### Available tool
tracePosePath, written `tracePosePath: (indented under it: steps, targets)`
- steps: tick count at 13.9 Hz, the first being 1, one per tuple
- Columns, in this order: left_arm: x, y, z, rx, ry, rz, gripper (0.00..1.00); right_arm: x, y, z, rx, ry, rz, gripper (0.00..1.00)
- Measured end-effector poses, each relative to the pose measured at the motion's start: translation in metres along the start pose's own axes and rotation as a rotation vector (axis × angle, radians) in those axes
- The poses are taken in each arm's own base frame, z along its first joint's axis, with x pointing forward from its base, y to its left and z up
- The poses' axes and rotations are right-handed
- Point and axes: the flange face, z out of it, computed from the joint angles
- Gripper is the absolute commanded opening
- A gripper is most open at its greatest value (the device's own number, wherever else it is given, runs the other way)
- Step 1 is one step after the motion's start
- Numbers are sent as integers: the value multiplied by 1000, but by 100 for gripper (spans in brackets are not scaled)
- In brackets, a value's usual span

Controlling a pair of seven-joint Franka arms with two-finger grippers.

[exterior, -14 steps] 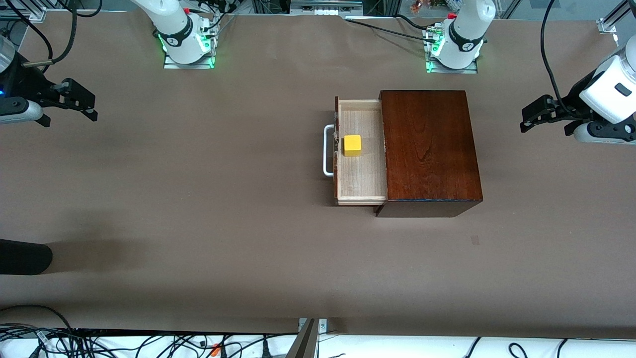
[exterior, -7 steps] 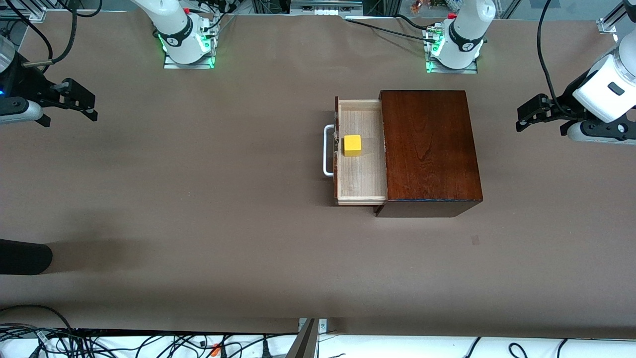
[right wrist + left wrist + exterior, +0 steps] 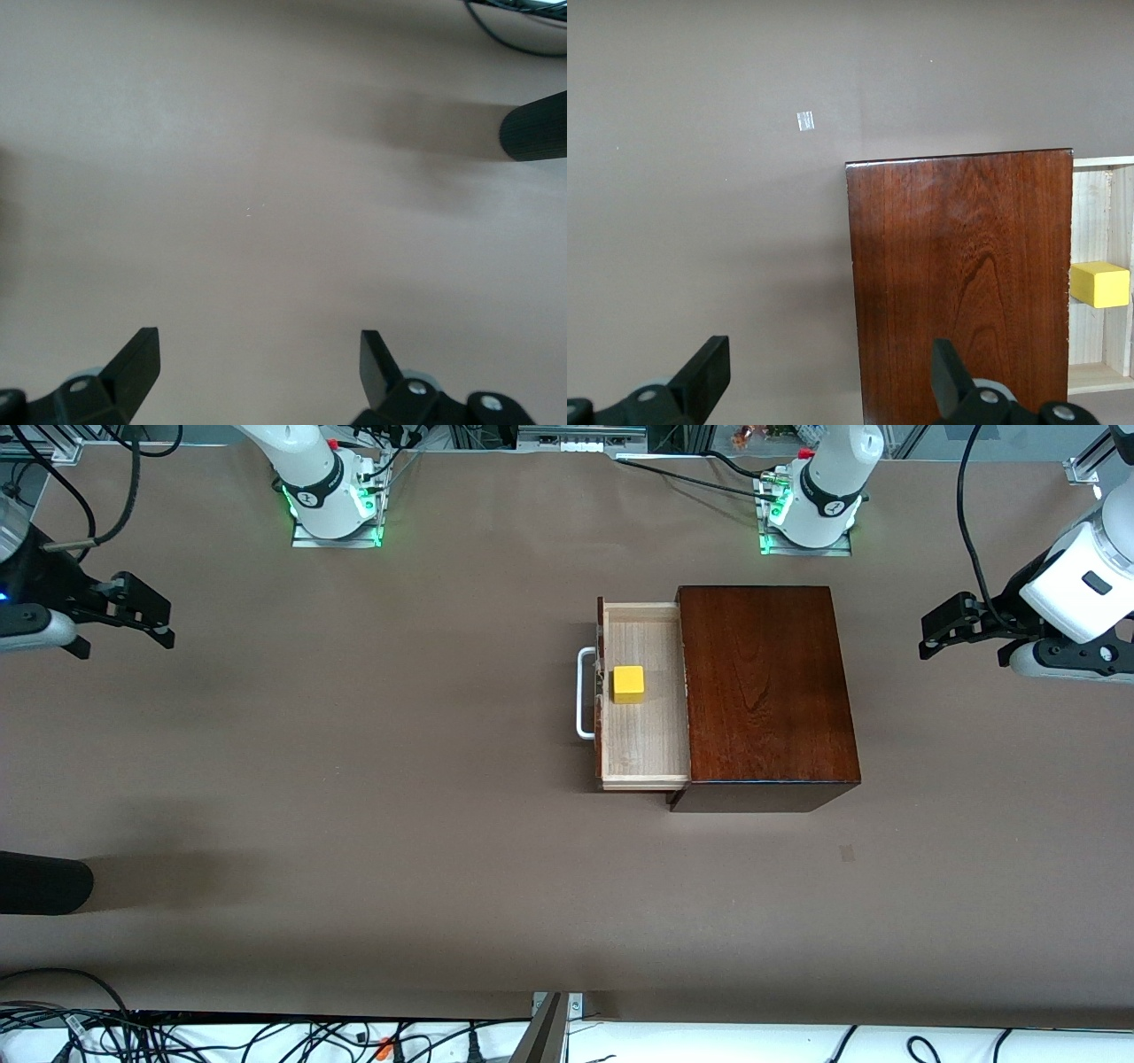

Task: Open drawer, take yellow block, close drawer
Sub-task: 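Move the right gripper over the yellow cube in the drawer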

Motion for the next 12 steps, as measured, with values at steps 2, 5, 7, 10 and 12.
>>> tracePosePath:
  steps: [2, 5, 7, 10, 12]
  targets:
    - [0, 2, 0, 0, 0, 4, 100, 9, -26, 16, 4, -26, -46, 100]
    - [0, 2, 0, 0, 0, 4, 100, 13, -88, 29, 9, -63, -157, 100]
    - [0, 3, 0, 0, 0, 5, 100, 6, -138, 32, 12, -91, -269, 100]
    - [0, 3, 0, 0, 0, 5, 100, -13, -224, 32, 14, -98, -464, 100]
    - [0, 3, 0, 0, 0, 5, 100, -30, -275, 33, 16, -100, -598, 100]
